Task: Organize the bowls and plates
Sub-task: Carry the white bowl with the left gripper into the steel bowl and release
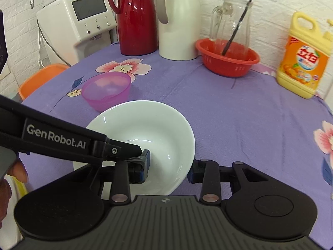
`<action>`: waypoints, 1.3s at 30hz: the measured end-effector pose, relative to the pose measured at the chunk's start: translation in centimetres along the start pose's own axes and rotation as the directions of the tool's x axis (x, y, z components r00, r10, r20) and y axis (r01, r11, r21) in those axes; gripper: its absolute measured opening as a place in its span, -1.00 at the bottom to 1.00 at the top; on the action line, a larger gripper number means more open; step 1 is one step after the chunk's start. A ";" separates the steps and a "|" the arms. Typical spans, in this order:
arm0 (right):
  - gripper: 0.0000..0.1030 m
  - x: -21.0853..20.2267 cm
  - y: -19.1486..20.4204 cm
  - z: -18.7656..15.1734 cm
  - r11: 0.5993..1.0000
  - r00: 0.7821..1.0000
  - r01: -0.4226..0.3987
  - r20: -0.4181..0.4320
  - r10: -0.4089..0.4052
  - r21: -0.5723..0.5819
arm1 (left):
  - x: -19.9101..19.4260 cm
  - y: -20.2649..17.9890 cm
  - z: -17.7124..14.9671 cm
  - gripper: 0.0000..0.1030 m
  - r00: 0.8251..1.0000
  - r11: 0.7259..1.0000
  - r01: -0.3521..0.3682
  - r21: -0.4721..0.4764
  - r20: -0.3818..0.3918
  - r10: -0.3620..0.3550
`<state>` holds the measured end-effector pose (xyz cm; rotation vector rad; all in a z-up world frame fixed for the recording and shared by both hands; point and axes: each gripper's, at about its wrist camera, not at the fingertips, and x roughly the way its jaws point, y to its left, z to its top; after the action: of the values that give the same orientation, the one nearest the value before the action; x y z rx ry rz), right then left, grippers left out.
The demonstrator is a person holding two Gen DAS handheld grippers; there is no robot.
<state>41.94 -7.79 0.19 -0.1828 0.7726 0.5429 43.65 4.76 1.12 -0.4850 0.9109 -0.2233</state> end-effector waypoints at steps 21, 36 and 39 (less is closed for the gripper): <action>0.25 -11.0 3.9 -14.2 0.991 0.996 0.094 0.000 -0.094 0.099 | -4.5 -4.5 -16.0 -0.54 0.993 0.988 0.080 0.135 -0.100 -0.066; 1.00 -13.9 2.1 -14.4 0.979 0.973 0.102 0.185 -0.135 0.179 | -8.5 -4.2 -13.6 0.29 0.996 0.971 0.070 0.227 0.037 -0.081; 1.00 -13.6 1.7 -14.4 0.977 0.976 0.098 0.172 -0.132 0.189 | -9.1 -3.5 -13.0 0.32 0.996 0.972 0.045 0.231 0.066 -0.062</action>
<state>24.19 -16.80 -0.32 -0.0094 0.6229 0.3712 27.87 1.19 2.51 -0.3020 0.7896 -0.3537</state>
